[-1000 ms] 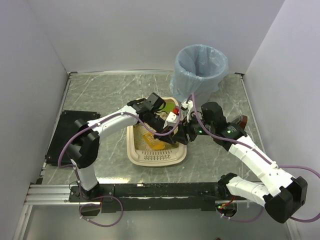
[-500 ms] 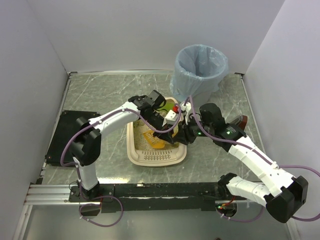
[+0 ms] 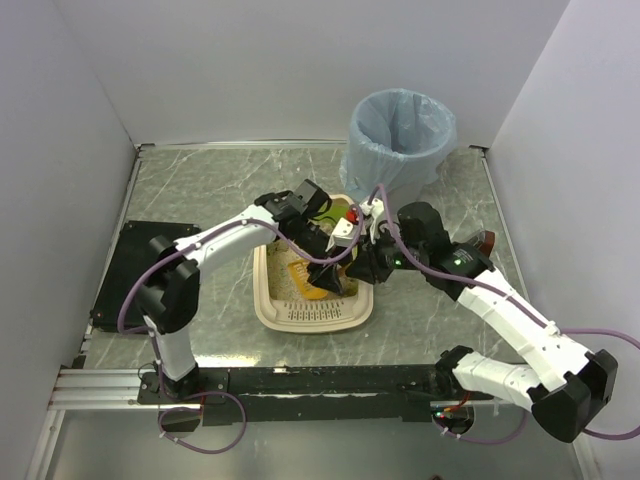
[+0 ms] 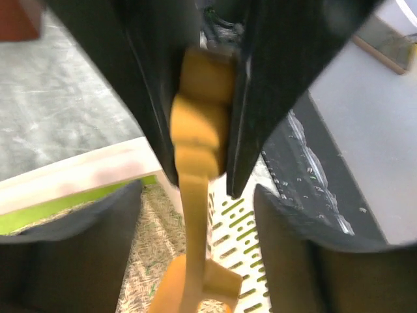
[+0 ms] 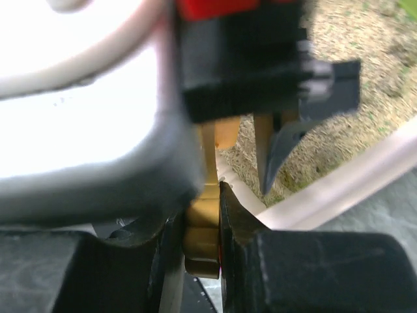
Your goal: Clean the litter box
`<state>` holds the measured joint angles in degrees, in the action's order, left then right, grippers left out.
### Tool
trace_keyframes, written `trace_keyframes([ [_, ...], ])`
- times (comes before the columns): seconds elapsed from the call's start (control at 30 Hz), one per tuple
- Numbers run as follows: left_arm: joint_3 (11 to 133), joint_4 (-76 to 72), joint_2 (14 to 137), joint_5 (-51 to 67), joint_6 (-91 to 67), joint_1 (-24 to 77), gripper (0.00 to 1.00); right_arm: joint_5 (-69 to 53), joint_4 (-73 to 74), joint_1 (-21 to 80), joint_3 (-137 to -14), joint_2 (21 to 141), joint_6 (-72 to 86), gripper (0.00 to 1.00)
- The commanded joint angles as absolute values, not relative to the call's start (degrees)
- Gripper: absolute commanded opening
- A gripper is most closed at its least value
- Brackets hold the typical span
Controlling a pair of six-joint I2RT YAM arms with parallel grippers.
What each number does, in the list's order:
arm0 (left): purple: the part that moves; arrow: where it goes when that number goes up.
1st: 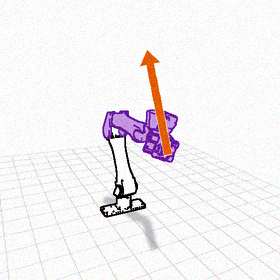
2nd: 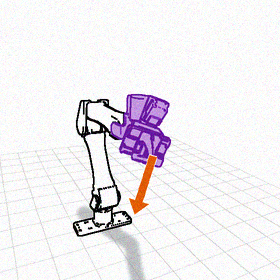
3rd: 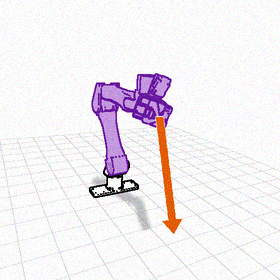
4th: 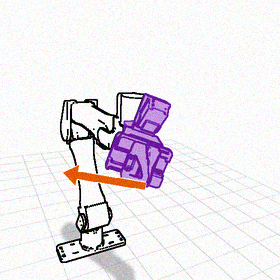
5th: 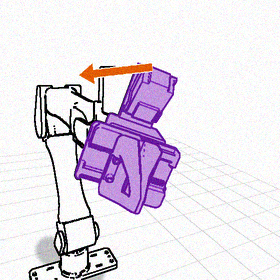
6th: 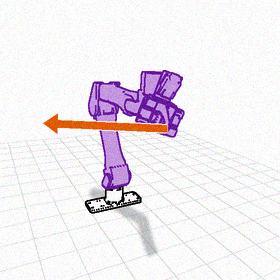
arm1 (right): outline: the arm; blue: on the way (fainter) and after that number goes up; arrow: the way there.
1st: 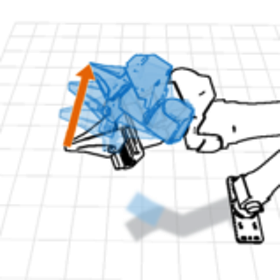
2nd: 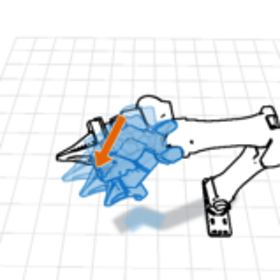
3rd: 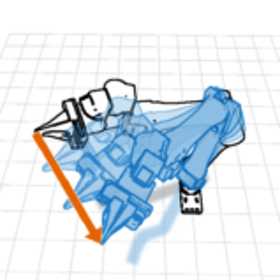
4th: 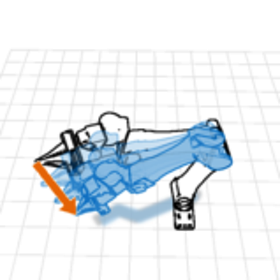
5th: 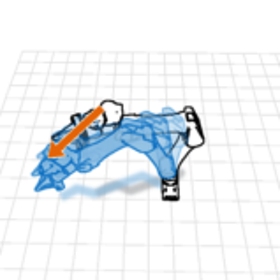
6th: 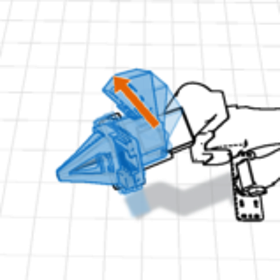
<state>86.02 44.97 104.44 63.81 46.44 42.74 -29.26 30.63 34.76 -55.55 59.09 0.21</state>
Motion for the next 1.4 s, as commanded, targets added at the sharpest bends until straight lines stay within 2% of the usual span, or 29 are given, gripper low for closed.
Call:
trace_keyframes([
  [0.0, 82.01, 29.77, 98.09, 58.13, 36.86, 43.07, 0.80, -21.55, 35.50, 35.33, -59.77, 56.27, 5.70, 0.00],
  [0.03, 80.09, 27.45, 96.43, 56.27, 31.43, 43.07, 0.99, -20.14, 35.94, 35.25, -59.68, 55.38, 6.67, 0.00],
  [0.2, 74.72, 15.05, 90.71, 43.71, 19.44, 42.80, 0.97, -13.28, 37.61, 35.33, -58.97, 50.54, 11.59, 0.00],
  [0.33, 69.45, 7.57, 84.65, 24.51, 12.33, 42.72, 0.97, -12.21, 38.32, 35.42, -60.11, 50.62, 13.80, 0.00],
  [0.43, 66.20, 1.86, 80.61, 14.28, 3.83, 42.80, 0.97, -11.17, 37.97, 35.59, -61.60, 51.59, 14.68, 0.00],
  [0.47, 65.31, -1.98, 79.55, 4.32, 0.47, 42.72, 0.97, -6.99, 38.84, 36.47, -62.74, 52.37, 15.11, 0.00],
  [0.53, 62.34, -4.38, 76.12, -5.04, -9.69, 42.72, 0.97, -1.52, 41.73, 38.40, -66.94, 55.53, 14.59, 0.00],
  [0.57, 61.18, -5.44, 74.90, -15.89, -13.06, 42.80, 0.97, 4.34, 42.53, 40.67, -68.63, 56.76, 14.85, 0.00],
  [0.67, 59.85, -1.16, 70.93, -30.25, -22.21, 42.54, 0.97, 10.87, 48.94, 43.15, -76.27, 63.09, 15.21, 0.00],
  [0.73, 60.55, 7.71, 69.79, -34.61, -28.52, 42.28, 0.97, 19.04, 52.10, 45.70, -81.44, 68.97, 15.29, 0.00],
  [0.8, 61.17, 15.77, 69.96, -36.47, -33.63, 41.57, 0.97, 23.79, 56.76, 47.71, -84.54, 74.67, 15.47, 0.00],
  [0.93, 61.18, 23.71, 70.67, -32.71, -40.42, 37.54, 0.97, 26.72, 64.41, 49.39, -92.27, 82.34, 17.14, 0.00],
  [1.17, 49.58, 10.30, 62.94, -18.30, -34.03, 32.78, 0.97, 33.83, 72.41, 51.41, -101.85, 95.24, 19.95, 0.00],
  [1.37, 46.67, 10.37, 60.91, -16.88, -31.90, 32.08, 0.97, 34.81, 74.10, 51.68, -109.51, 104.92, 18.55, 0.00],
])
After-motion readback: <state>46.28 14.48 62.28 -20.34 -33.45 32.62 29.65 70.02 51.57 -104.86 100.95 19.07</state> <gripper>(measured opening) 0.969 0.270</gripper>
